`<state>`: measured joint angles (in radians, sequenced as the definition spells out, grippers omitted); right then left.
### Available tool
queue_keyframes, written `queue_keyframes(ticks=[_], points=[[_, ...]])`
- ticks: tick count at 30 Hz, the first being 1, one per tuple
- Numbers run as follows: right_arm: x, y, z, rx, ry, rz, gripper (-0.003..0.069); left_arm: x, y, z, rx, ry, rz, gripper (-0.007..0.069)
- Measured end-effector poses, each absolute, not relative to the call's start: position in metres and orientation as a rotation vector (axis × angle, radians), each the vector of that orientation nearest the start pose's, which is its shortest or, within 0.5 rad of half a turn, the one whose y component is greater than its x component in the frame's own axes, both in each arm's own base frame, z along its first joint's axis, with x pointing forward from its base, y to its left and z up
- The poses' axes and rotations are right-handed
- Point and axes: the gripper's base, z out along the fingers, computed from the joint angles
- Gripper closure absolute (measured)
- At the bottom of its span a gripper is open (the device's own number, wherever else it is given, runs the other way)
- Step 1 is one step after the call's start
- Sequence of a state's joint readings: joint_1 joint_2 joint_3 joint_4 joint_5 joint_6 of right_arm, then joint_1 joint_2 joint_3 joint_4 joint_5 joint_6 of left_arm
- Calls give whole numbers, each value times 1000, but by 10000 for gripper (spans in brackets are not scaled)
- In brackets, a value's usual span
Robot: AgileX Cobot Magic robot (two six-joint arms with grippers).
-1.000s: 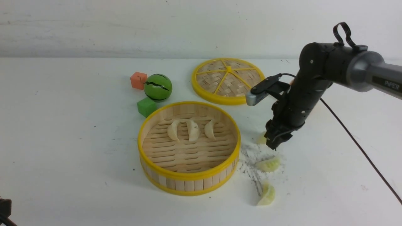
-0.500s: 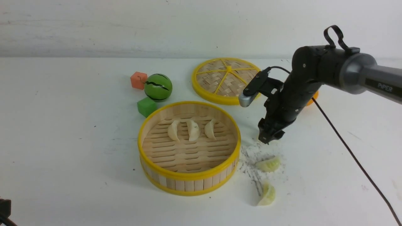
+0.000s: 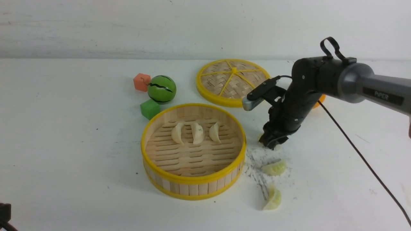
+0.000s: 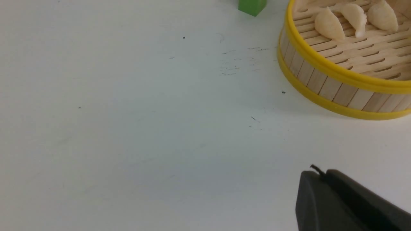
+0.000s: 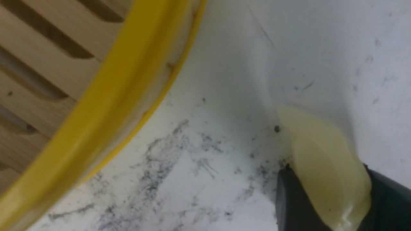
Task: Put the dumplings into the steamer on the white table.
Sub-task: 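Reach for and grasp a dumpling lying on the table beside the steamer, then place the dumpling in the bamboo steamer basket with the right gripper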
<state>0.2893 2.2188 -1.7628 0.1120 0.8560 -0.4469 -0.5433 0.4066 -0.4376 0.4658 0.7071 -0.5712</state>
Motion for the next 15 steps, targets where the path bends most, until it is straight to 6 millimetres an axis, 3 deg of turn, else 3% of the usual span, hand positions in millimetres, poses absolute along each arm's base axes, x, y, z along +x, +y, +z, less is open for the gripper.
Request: queue_keyframes(ticks=[4, 6, 7, 9, 12, 15], points=[[447, 138, 189, -838, 2656, 69, 413, 80, -17, 277, 146, 2078, -162, 609], [443, 136, 212, -782, 2637, 71, 413, 80, -17, 277, 138, 2079, -166, 609], [442, 136, 214, -773, 2634, 74, 413, 80, -17, 277, 137, 2079, -167, 609], [433, 138, 247, -659, 2604, 154, 413, 80, -17, 277, 136, 2079, -168, 609], [416, 160, 277, -605, 2557, 309, 413, 80, -17, 277, 136, 2079, -168, 609], [397, 200, 283, -626, 2548, 463, 413, 80, -17, 277, 135, 2079, -168, 609]])
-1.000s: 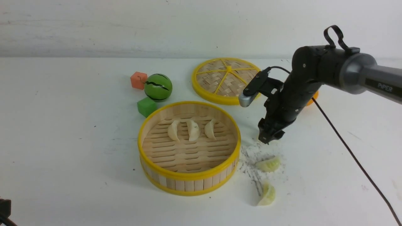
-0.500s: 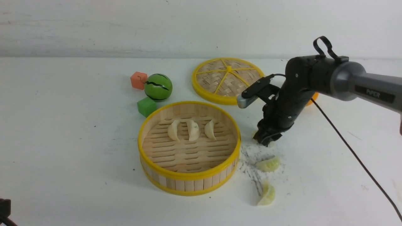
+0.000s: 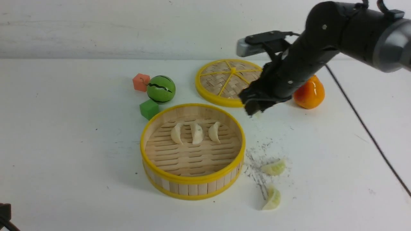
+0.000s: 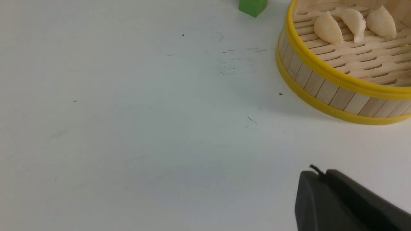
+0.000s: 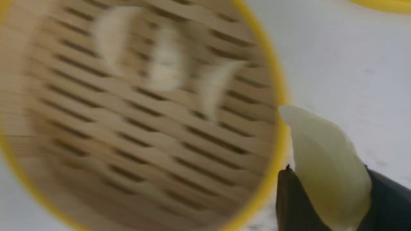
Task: Put the dumplings into the steamer on the white table.
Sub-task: 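Place the dumpling in the bamboo steamer basket with the right gripper, then reach for and grasp a dumpling lying on the table beside the steamer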
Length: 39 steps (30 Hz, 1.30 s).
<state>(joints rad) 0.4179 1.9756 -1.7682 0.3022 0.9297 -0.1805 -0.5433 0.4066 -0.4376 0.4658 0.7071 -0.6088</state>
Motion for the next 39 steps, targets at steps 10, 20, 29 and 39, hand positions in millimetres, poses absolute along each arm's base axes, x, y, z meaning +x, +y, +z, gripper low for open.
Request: queue_keyframes(ticks=[10, 20, 29, 39], points=[[368, 301, 210, -645, 2638, 513, 413, 78, -17, 278, 86, 2075, -207, 605], [375, 307, 198, -515, 2626, 523, 378, 60, -4, 282, 35, 2005, -241, 595], [373, 309, 199, -476, 2638, 580, 227, 51, 2, 283, 16, 1971, -255, 586], [362, 266, 283, -661, 2617, 268, 216, 51, 2, 283, 15, 1973, -254, 586]])
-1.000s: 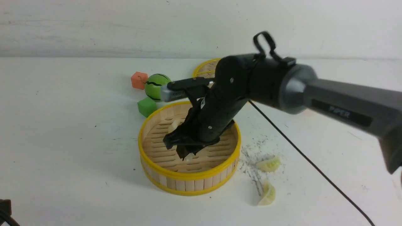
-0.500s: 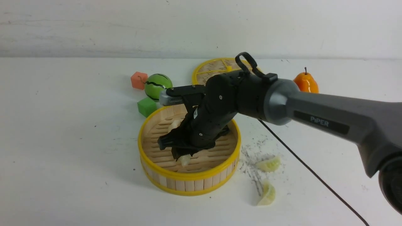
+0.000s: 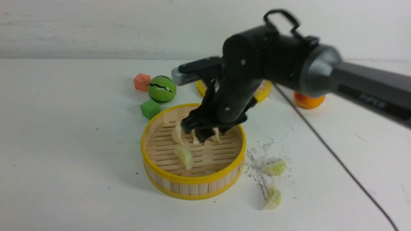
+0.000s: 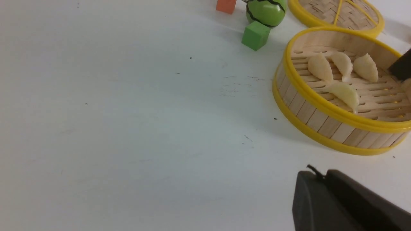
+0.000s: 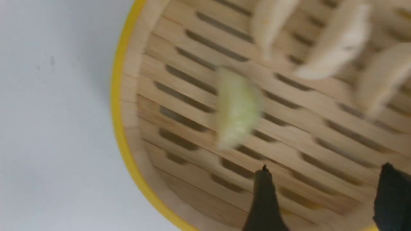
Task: Put the dumplings into the steamer on the white table.
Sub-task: 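Reach for and grasp a dumpling lying on the table beside the steamer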
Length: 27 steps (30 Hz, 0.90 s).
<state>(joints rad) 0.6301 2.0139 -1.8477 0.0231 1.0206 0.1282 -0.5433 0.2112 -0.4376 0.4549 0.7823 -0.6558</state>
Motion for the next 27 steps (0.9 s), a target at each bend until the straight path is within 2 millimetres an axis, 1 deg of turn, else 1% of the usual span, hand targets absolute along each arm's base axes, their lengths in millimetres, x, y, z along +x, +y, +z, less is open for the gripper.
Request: queue_keyframes(ticks=[1, 2, 3, 4, 6, 7, 8, 9, 11, 14, 18, 20, 22, 25, 27], points=[[363, 253, 293, -621, 2624, 222, 216, 51, 2, 283, 15, 1972, -254, 586], [365, 238, 298, -568, 2639, 185, 216, 51, 2, 283, 15, 1972, -254, 586], [368, 226, 301, -520, 2651, 164, 216, 51, 2, 283, 15, 1972, -254, 586], [371, 211, 298, -463, 2678, 144, 216, 51, 2, 283, 15, 1971, -255, 586], [378, 183, 284, -350, 2730, 128, 216, 51, 2, 283, 16, 1971, -255, 585], [378, 168, 268, -284, 2773, 146, 216, 51, 2, 283, 16, 1971, -255, 583], [380, 164, 267, -264, 2772, 153, 216, 51, 2, 283, 16, 1970, -255, 582], [377, 152, 249, -180, 2806, 212, 216, 51, 2, 284, 16, 1968, -257, 579], [373, 139, 232, -42, 2817, 305, 216, 52, 1, 285, 20, 1958, -262, 575], [368, 131, 211, 167, 2776, 407, 227, 52, 1, 285, 23, 1949, -268, 574], [365, 129, 186, 359, 2727, 455, 244, 52, 1, 285, 24, 1947, -269, 574], [366, 128, 177, 414, 2703, 462, 256, 53, 0, 283, 31, 1945, -268, 573], [370, 129, 170, 464, 2675, 473, 272, 55, -2, 276, 45, 1948, -269, 570], [371, 131, 165, 481, 2676, 476, 295, 57, -4, 269, 62, 1946, -273, 569], [370, 134, 162, 456, 2696, 463, 326, 58, -5, 268, 73, 1937, -272, 569]])
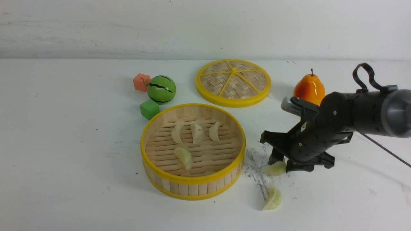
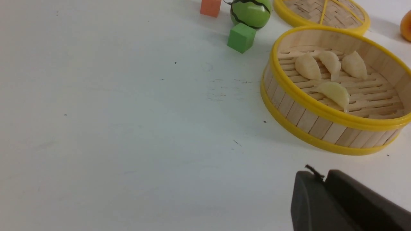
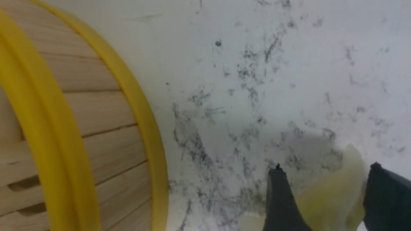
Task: Put the dumplings into the steamer on the white table.
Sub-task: 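Reach for and grasp a dumpling lying on the table beside the steamer, then place the dumpling in the bamboo steamer basket with the right gripper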
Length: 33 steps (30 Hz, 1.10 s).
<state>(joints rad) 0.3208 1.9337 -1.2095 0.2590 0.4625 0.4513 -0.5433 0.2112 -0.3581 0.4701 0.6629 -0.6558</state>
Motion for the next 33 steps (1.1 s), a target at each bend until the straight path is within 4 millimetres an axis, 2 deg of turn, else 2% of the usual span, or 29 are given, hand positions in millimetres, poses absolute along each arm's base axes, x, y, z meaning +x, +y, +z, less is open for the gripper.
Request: queue_keyframes(ticks=[6, 14, 17, 19, 21, 22, 24, 27, 28, 30, 33], points=[[366, 137, 161, 308, 2725, 396, 442, 58, -5, 268, 81, 1925, -262, 563], [363, 135, 166, -36, 2760, 290, 441, 58, -5, 268, 84, 1922, -254, 558], [361, 132, 192, -184, 2753, 229, 444, 58, -5, 268, 84, 1922, -254, 557], [365, 132, 217, -220, 2699, 215, 447, 58, -5, 269, 86, 1920, -252, 557], [369, 134, 251, -234, 2617, 227, 449, 59, -5, 269, 89, 1911, -257, 557], [370, 136, 260, -237, 2594, 235, 449, 59, -5, 270, 91, 1906, -260, 557], [372, 153, 292, -278, 2503, 308, 451, 59, -7, 272, 99, 1883, -276, 556], [366, 197, 315, -433, 2407, 430, 452, 59, -7, 273, 102, 1871, -286, 556], [362, 218, 315, -522, 2376, 467, 454, 59, -8, 273, 102, 1869, -289, 556], [360, 248, 308, -639, 2340, 497, 459, 59, -8, 273, 102, 1870, -290, 556], [365, 276, 274, -756, 2379, 477, 461, 59, -8, 273, 102, 1868, -292, 556]])
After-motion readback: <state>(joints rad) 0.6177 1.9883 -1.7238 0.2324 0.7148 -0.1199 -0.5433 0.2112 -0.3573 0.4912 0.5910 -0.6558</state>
